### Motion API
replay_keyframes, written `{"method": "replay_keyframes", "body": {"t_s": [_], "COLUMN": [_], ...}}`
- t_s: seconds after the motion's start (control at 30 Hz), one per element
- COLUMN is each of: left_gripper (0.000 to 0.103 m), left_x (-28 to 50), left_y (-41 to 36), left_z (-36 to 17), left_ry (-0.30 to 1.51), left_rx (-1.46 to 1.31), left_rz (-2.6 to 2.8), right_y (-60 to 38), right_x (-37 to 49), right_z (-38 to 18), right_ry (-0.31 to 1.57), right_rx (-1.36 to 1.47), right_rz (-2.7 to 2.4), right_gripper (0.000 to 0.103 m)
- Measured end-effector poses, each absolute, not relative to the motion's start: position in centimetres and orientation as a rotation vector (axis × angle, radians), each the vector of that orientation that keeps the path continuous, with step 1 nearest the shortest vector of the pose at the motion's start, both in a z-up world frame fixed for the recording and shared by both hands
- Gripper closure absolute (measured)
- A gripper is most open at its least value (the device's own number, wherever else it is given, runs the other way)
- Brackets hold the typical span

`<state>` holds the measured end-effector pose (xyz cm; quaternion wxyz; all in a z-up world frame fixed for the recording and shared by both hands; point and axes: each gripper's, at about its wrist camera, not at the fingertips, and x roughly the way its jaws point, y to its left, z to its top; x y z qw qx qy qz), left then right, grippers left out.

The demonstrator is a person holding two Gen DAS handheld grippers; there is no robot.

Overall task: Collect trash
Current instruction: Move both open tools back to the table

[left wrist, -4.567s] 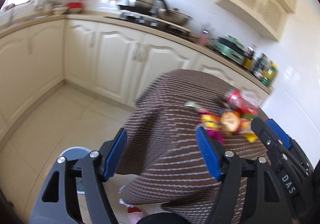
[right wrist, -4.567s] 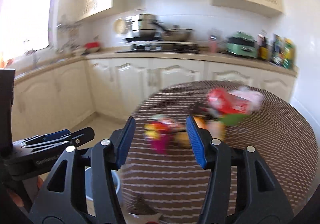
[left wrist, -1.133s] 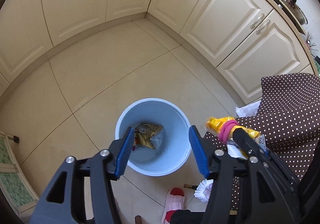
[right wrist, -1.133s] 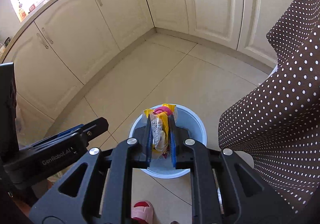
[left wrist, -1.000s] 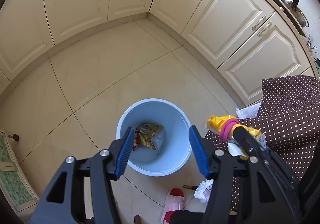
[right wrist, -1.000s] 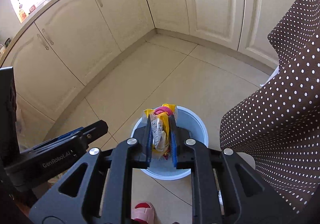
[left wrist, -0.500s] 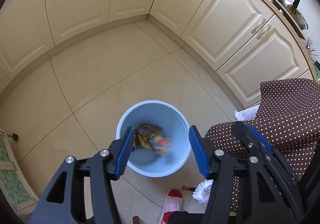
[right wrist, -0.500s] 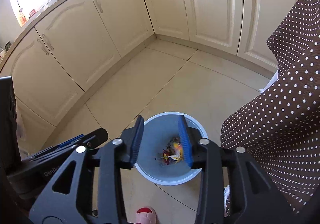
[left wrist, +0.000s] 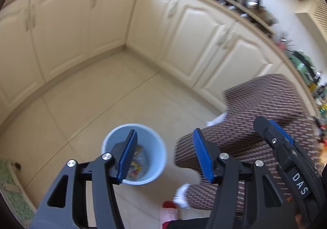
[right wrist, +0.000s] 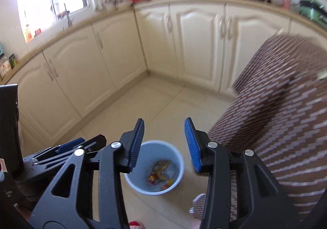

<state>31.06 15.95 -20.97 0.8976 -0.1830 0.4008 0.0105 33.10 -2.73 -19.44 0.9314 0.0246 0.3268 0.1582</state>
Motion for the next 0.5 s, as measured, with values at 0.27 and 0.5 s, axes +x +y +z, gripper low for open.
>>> {"method": "replay_keyframes", "body": {"t_s": [0.27, 0.5], "left_gripper": [0.041, 0.039], "left_x": [28.0, 26.5], "left_y": [4.9, -7.5], "left_z": [-12.7, -10.1], "left_ry": [0.715, 0.711], "left_rx": [-0.274, -0.131], "left_rz": [-0.184, -0.394], "right_y": [-12.9, -23.6], "right_x": [25.4, 21.2], "right_z": [-10.9, -8.6], "right_ry": [0.463, 0.404], "right_rx": [0.060, 0.115], "right_rz": [0.163, -0.024], "right_gripper": [0.061, 0.059]}}
